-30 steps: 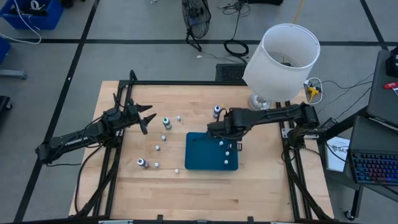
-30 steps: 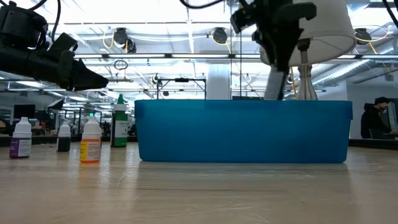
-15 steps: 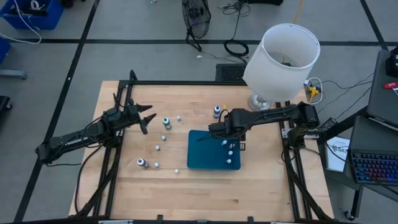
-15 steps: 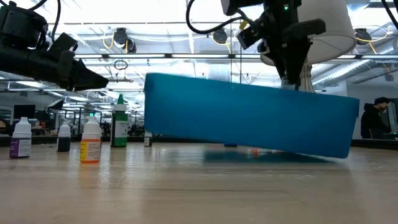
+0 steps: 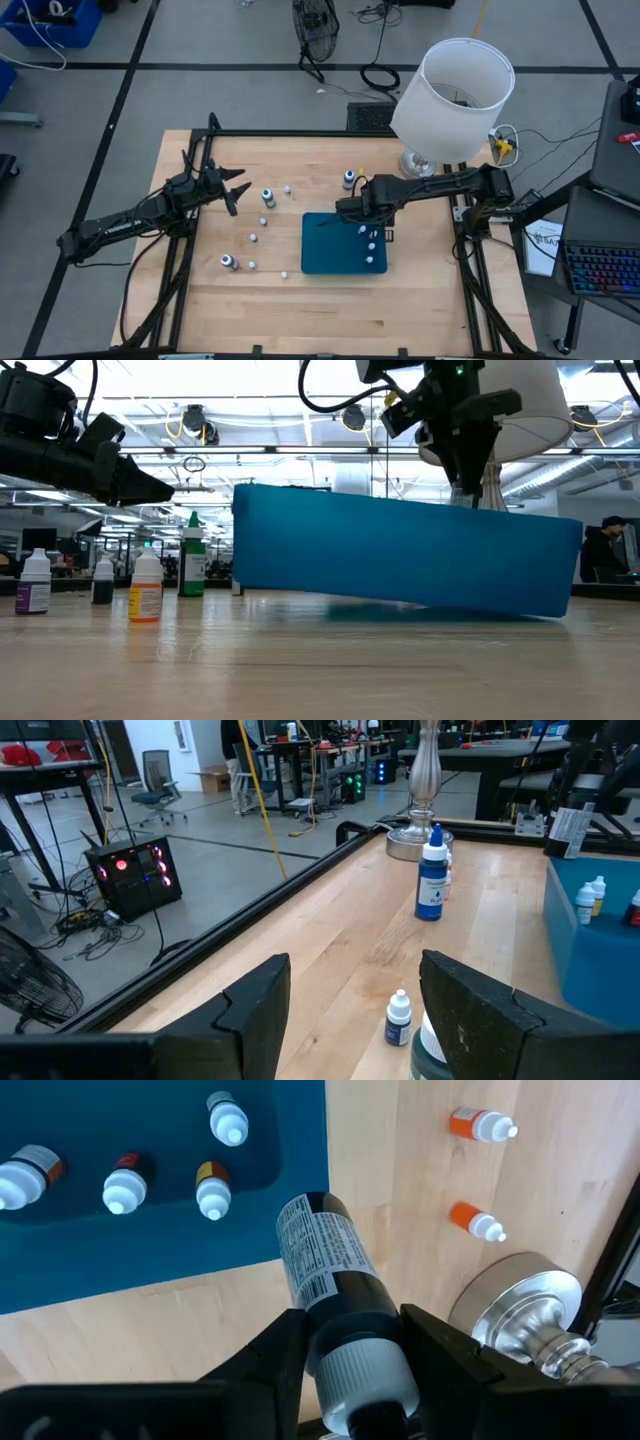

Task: Pick & Place food coloring
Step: Put the big black food coloring bottle into the blue bin

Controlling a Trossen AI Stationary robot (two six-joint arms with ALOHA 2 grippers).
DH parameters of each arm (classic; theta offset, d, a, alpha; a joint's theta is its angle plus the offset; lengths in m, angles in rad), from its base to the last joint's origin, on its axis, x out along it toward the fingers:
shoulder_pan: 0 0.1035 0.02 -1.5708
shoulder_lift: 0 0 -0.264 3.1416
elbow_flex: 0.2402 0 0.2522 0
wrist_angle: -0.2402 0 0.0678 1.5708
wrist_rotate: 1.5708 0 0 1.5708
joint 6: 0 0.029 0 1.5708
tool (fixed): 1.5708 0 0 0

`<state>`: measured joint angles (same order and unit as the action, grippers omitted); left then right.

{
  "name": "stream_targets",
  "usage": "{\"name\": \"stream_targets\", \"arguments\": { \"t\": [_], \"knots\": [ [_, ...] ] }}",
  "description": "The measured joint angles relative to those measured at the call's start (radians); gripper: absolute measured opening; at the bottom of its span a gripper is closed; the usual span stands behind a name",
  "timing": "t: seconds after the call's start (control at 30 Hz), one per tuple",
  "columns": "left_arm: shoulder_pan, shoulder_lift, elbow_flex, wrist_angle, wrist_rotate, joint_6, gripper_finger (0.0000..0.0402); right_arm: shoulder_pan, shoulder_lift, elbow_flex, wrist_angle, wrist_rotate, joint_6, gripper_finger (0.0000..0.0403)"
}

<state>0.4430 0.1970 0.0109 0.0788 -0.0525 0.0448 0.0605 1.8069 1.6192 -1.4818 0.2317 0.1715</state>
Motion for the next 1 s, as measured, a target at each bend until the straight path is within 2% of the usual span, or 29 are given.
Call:
{"name": "stream_targets", "arguments": {
  "t": [0.7,1.0],
  "knots": [
    [0.000,0.000,0.000,0.000,0.000,0.000,0.0225,0.073,0.003,0.118,0.027,-0.002,0.001,0.0130],
    [0.000,0.000,0.000,0.000,0.000,0.000,0.0225,0.032,0.047,0.120,0.014,-0.028,-0.011,0.0130]
  ]
}}
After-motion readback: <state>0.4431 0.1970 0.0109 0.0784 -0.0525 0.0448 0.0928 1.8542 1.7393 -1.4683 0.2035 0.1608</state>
